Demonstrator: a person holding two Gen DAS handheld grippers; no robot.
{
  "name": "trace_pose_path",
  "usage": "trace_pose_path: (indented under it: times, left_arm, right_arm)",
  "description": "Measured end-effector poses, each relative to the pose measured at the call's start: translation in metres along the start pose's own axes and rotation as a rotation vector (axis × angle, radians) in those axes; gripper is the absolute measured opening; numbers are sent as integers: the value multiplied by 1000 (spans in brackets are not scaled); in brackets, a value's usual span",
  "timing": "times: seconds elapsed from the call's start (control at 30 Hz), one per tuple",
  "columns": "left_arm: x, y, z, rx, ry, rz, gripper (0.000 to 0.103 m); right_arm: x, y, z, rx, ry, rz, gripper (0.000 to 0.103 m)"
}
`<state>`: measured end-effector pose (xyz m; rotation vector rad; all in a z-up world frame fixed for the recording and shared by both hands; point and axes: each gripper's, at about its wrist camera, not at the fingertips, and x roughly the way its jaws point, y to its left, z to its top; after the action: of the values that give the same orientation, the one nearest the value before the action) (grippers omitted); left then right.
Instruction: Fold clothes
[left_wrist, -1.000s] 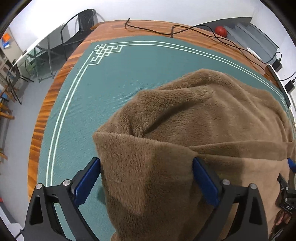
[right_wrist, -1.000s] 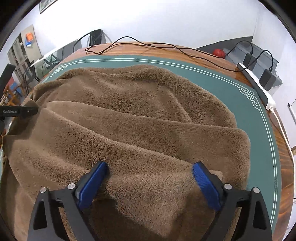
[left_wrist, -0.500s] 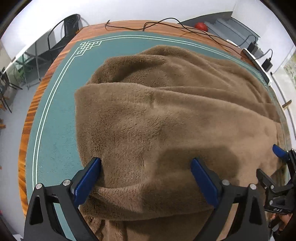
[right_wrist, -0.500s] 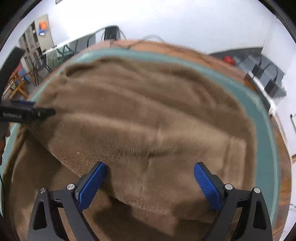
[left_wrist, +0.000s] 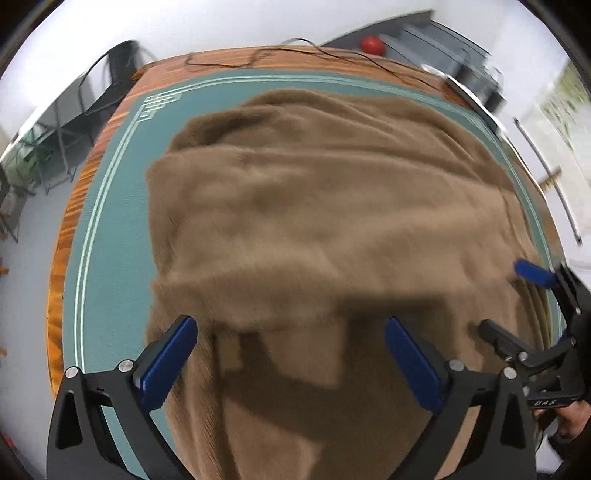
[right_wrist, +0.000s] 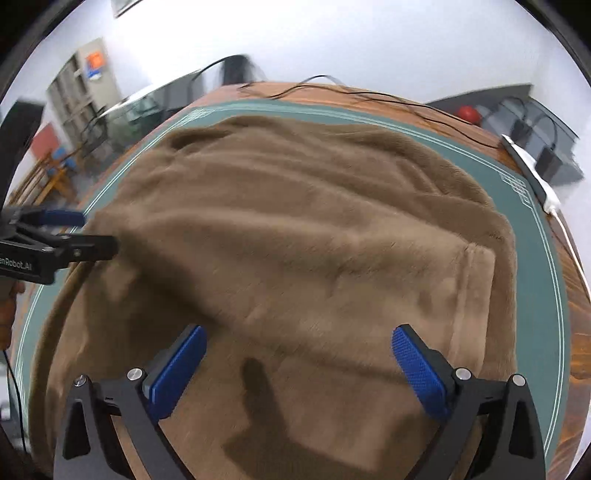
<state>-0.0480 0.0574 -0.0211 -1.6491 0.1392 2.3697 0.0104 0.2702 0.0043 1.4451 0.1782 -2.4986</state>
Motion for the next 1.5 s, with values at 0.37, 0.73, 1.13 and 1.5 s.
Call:
trace_pose_path:
  times: [0.37, 0.73, 1.13, 1.5]
  left_arm:
    - [32, -21, -74, 16, 70, 70, 102]
    - [1, -30, -95, -59, 12, 94, 103]
    - [-8, -69, -157, -12, 82, 82, 103]
    - [-3, -63, -173, -72, 66, 114, 103]
  right_arm:
    - [0, 22, -77, -94, 162, 30, 103]
    - [-40, 26, -97, -115, 122, 78, 103]
    - [-80, 26, -191, -196, 236, 121, 103]
    - [-86, 17, -218, -223, 184, 103, 103]
